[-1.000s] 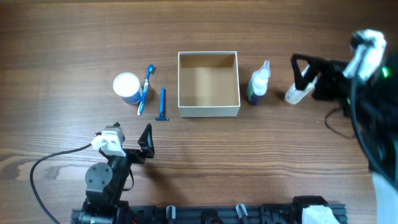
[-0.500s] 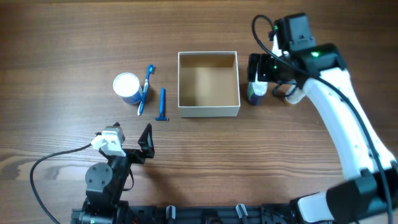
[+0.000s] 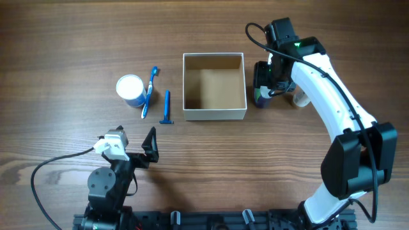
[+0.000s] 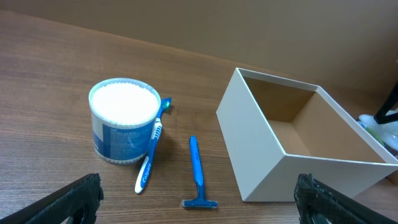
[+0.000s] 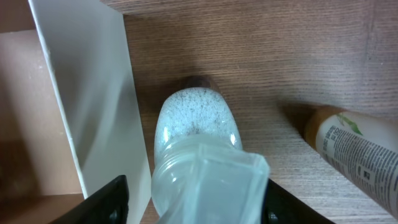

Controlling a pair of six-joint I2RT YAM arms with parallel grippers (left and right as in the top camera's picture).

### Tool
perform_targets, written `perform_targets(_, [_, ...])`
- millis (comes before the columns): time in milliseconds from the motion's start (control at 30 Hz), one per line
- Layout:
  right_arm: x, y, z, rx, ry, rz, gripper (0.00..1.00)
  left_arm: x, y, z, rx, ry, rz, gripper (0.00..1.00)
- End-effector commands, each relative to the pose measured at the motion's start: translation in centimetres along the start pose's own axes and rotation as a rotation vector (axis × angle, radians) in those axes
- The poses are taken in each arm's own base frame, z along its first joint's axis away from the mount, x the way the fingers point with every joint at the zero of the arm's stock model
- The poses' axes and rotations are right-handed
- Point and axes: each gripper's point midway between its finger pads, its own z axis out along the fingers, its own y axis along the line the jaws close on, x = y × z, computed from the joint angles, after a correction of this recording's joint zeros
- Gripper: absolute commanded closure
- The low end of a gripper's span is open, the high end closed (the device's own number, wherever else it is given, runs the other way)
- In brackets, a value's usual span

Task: Pack container
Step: 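Grasp the blue soap pump bottle with the right gripper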

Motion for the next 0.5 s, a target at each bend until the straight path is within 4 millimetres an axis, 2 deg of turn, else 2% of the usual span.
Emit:
perform_targets(0, [-0.29, -0.44, 0.17, 0.022, -0.003, 0.008, 0.47, 0.0, 0.01, -0.01, 0.005, -0.004, 0.014, 0.0])
perform_targets(67, [-0.19, -0.48, 0.17, 0.023, 0.001, 0.008, 0.52, 0.0, 0.02, -0.01, 0.004, -0.004, 0.014, 0.0])
perform_targets(167, [-0.09, -0.51, 0.16, 0.025, 0.005, 0.007, 0.39, 0.0, 0.01, -0.01, 0.005, -0.004, 0.014, 0.0])
perform_targets(400, [-0.6, -1.1, 0.14, 0.061, -0.02, 0.007, 0.41, 0.0, 0.01, -0.01, 0.005, -0.004, 0.014, 0.0])
perform_targets(467, [-0.92, -1.23, 0.12, 0.069, -0.034, 0.008, 0.44, 0.0, 0.02, -0.01, 0.004, -0.004, 0.014, 0.0])
